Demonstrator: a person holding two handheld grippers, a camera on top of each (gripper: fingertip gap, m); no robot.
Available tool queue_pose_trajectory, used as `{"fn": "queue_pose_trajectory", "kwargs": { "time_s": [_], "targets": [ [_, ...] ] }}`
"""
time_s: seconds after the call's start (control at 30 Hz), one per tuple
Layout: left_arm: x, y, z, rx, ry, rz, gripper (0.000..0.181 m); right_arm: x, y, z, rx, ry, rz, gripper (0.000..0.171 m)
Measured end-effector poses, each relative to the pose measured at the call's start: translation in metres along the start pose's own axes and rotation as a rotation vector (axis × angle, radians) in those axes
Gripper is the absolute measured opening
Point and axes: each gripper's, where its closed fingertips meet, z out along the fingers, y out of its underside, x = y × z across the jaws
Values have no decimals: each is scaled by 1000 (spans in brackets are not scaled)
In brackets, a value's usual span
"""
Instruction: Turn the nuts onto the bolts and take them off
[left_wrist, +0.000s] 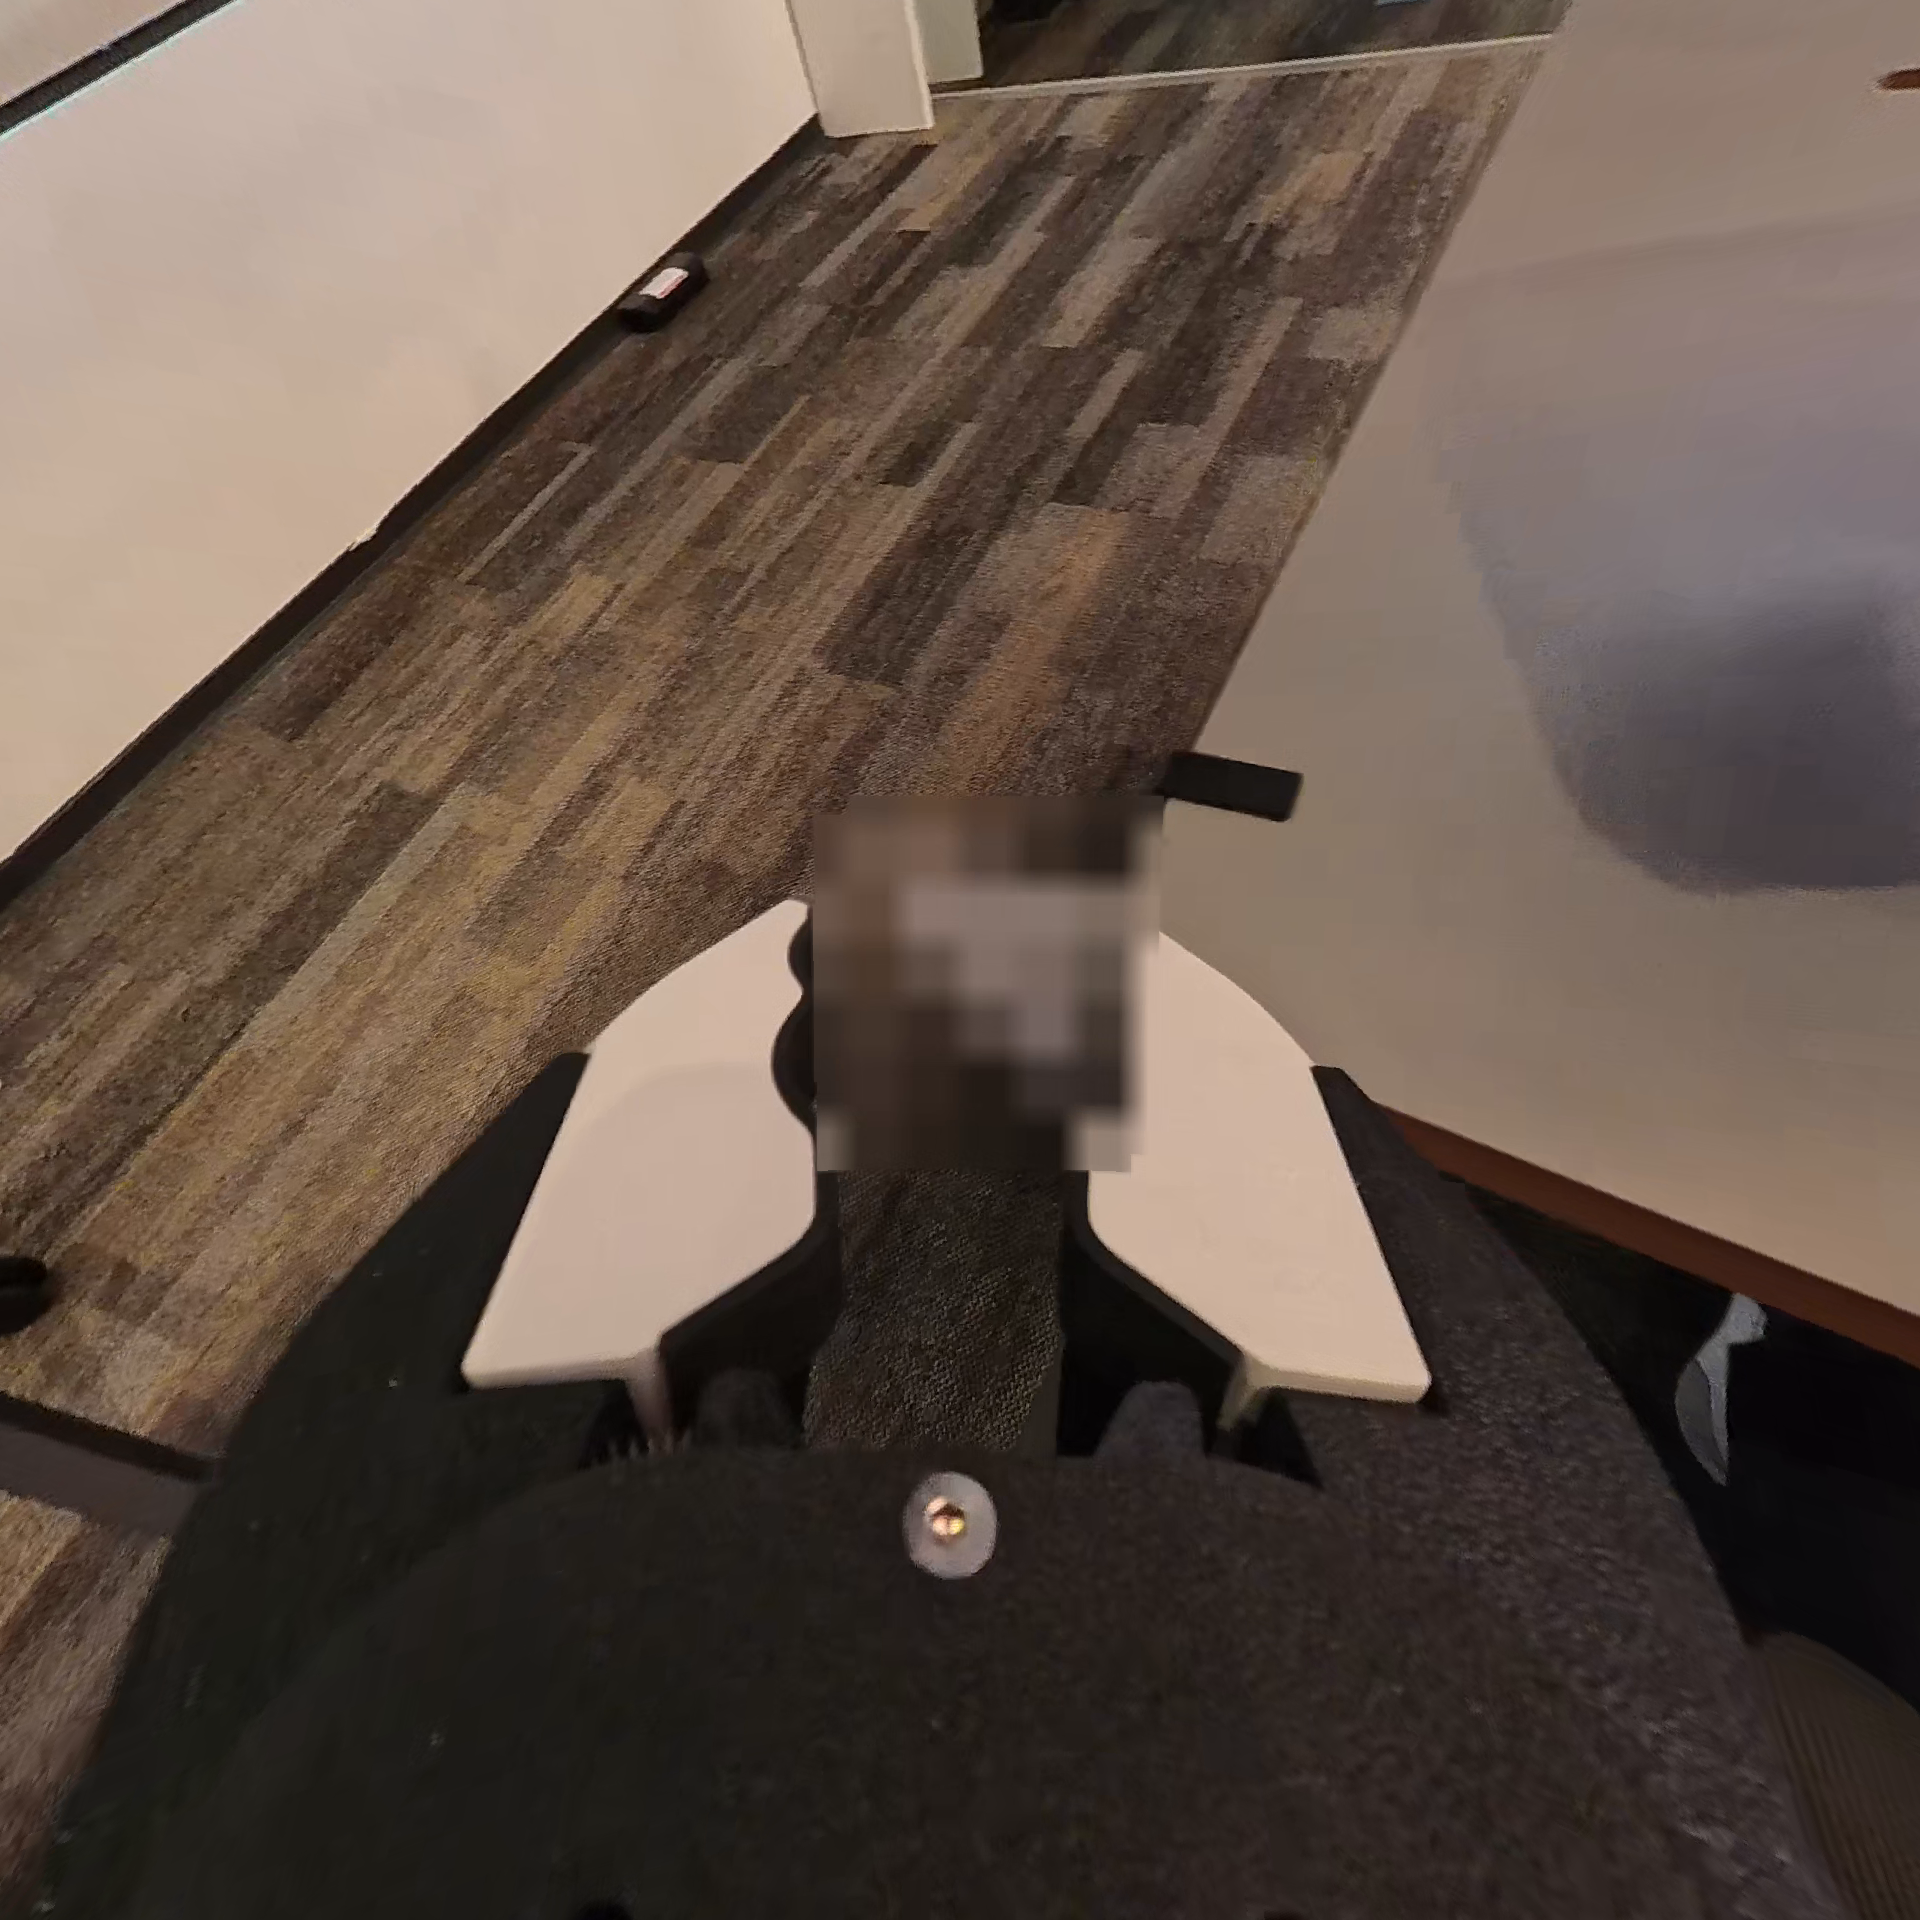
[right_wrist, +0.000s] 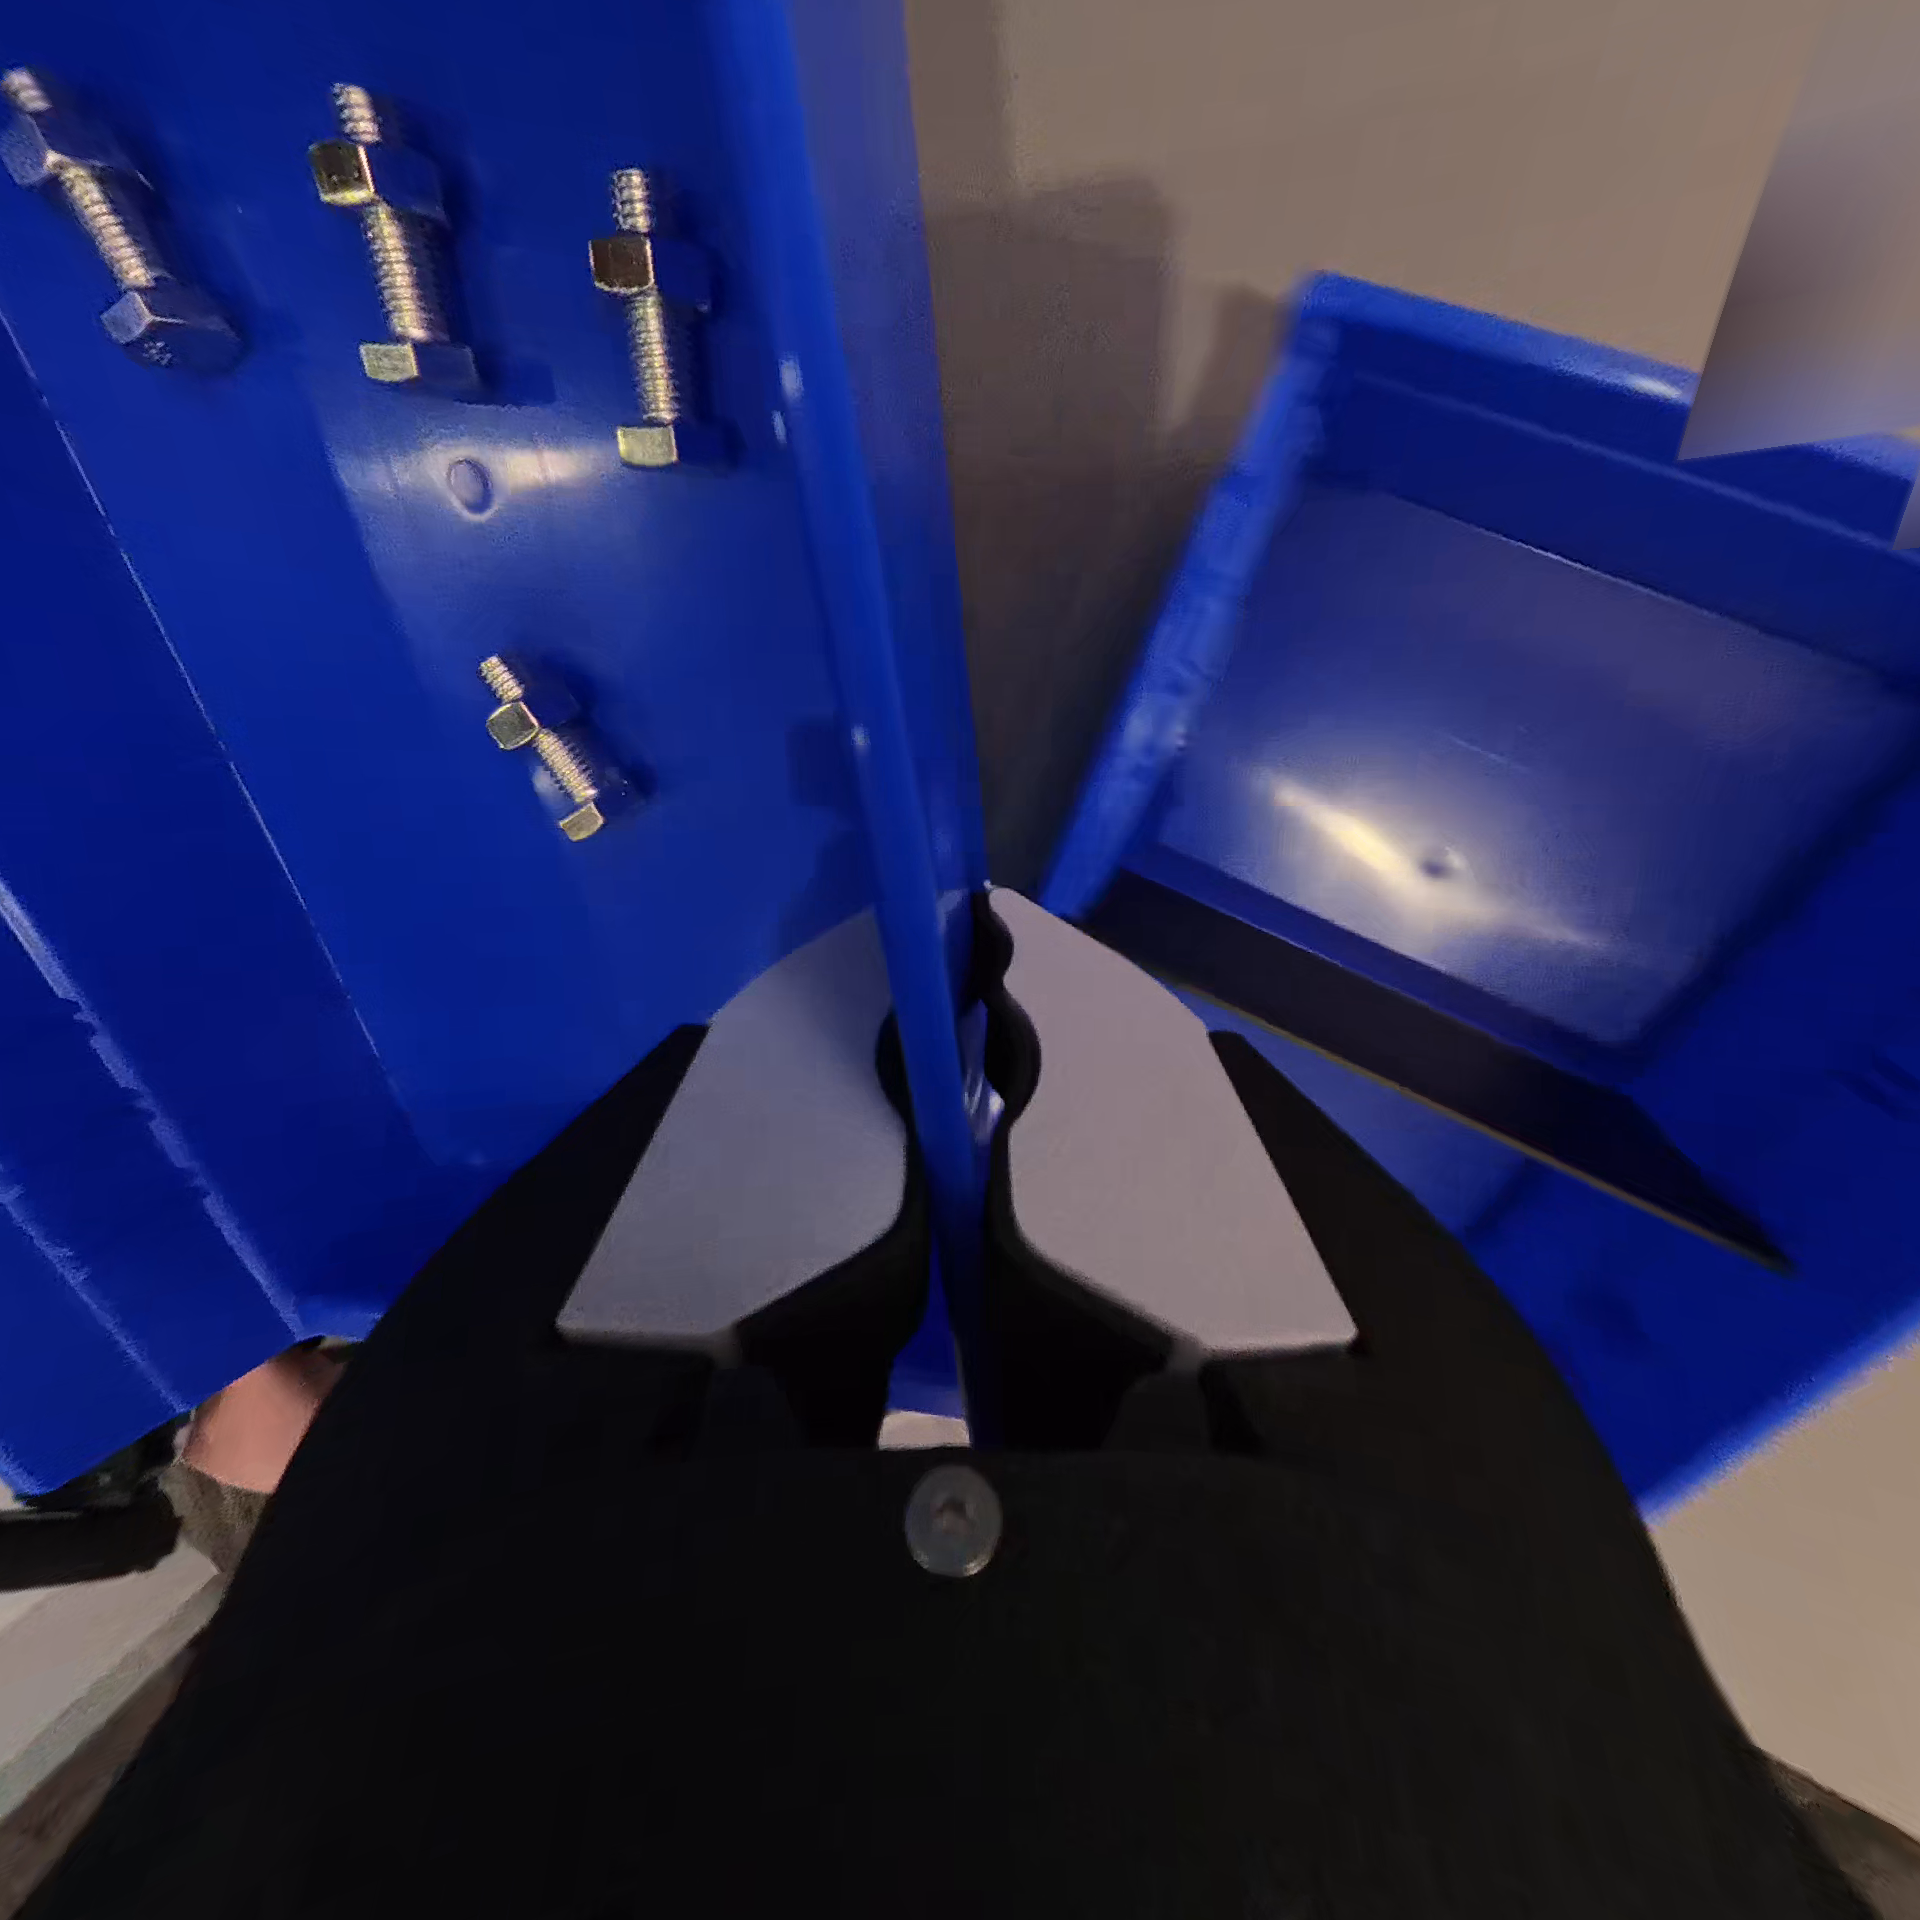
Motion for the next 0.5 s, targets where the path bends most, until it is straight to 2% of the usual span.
{"fn": "queue_pose_trajectory", "kwargs": {
  "time_s": [0.2,0.33,0.5],
  "targets": [
    [-39,12,-13,0,-60,-67,48,-62,-12,64,-39,-55,-62,5],
    [-49,16,-17,-1,-72,-83,48,-68,-6,100,-65,0,-89,5],
    [-54,22,-18,-6,-71,-96,48,-60,6,124,-128,74,-116,5]
  ]
}}
